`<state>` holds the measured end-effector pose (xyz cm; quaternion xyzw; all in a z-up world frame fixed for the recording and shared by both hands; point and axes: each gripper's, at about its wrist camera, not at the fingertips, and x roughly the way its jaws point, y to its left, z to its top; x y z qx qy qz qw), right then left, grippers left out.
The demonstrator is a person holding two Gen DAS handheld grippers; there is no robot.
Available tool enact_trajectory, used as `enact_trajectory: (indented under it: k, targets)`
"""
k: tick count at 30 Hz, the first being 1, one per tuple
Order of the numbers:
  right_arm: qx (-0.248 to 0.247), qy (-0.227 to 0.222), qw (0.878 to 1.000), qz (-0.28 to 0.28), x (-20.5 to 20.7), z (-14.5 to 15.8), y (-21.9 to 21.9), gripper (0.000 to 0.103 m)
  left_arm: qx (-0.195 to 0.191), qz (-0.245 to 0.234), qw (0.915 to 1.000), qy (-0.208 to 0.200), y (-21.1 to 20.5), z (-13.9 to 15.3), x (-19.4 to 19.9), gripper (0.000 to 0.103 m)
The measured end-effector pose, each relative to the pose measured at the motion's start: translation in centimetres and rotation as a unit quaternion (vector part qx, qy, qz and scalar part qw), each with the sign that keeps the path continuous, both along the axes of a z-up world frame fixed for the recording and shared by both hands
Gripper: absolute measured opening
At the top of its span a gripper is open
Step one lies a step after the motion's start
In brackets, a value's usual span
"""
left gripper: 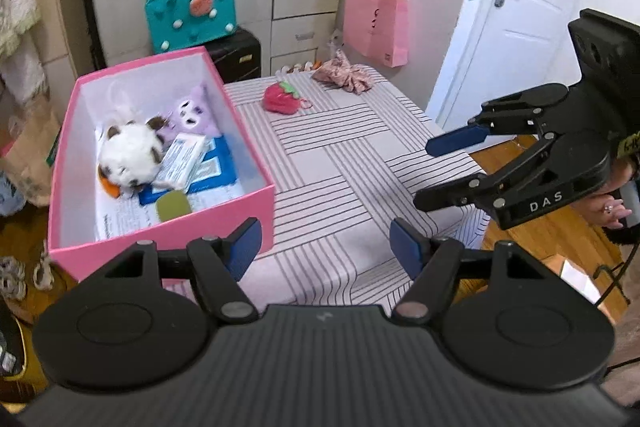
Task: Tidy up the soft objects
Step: 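Withdraw both tools from the box toward the strawberry pouch and scrunchie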
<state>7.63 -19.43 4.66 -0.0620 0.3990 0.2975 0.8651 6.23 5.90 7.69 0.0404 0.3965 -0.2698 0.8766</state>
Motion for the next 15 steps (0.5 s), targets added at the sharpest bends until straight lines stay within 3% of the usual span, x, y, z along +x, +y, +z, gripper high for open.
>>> enact_trajectory:
  k: [7,15]
  targets:
    - [-0.004,-0.013,1.0,-0.024,-1.2,-1.9,-3.1,0.068,0.004,-0.025,0.9992,-0.031,-2.9,-1.0,-0.2,0.07]
    - [0.003,-0.057,0.995,-0.085,0.2,-3.5,-8.4,0.069,0.017,-0.014,0.9984,-0.052,-6.3,-2.2,2.3,0.07]
